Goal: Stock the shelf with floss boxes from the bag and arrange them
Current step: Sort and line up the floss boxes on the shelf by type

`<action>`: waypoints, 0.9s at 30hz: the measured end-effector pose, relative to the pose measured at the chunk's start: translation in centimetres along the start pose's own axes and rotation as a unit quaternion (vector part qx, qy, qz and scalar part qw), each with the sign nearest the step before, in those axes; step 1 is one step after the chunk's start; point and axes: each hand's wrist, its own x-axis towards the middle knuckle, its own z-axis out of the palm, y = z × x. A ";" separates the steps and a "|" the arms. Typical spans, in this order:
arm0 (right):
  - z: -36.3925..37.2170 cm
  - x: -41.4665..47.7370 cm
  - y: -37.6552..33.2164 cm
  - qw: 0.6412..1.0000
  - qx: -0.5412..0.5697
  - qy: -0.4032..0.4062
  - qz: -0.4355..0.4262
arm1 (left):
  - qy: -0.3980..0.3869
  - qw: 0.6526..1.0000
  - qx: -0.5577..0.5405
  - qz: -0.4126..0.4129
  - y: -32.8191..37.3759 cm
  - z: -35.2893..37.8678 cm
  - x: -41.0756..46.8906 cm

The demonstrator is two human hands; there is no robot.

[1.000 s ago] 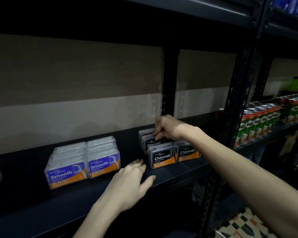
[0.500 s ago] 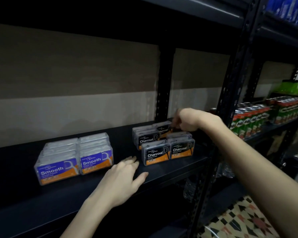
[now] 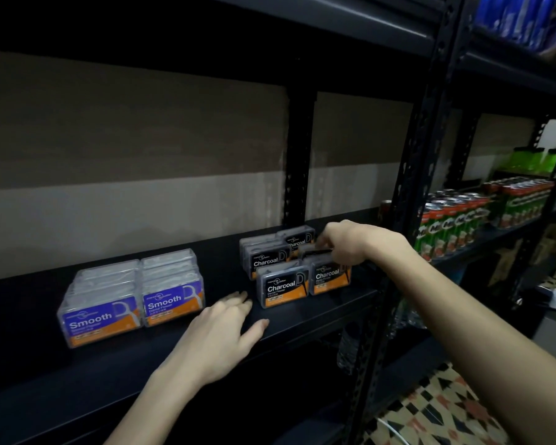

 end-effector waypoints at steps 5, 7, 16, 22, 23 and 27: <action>0.5 1.9 0.0 0.999 -0.025 -0.013 -0.027 | -0.002 1.000 0.003 -0.003 -0.3 0.2 0.1; 0.9 2.6 -0.2 0.998 -0.051 -0.028 -0.033 | -0.006 1.000 0.001 -0.003 -0.3 0.3 0.1; 0.3 3.9 -1.0 0.993 -0.097 -0.065 -0.028 | -0.005 1.000 0.000 -0.004 -0.1 0.1 0.1; 0.1 4.5 -0.6 0.999 0.014 -0.032 -0.025 | -0.004 1.000 0.000 -0.003 -0.1 0.1 0.0; 0.1 5.1 -0.3 0.999 0.031 -0.013 -0.025 | -0.004 1.000 -0.001 -0.003 -0.2 0.1 0.0; -0.4 7.4 -0.2 0.997 0.056 0.032 -0.043 | 0.001 1.000 -0.003 -0.003 -0.3 0.2 0.1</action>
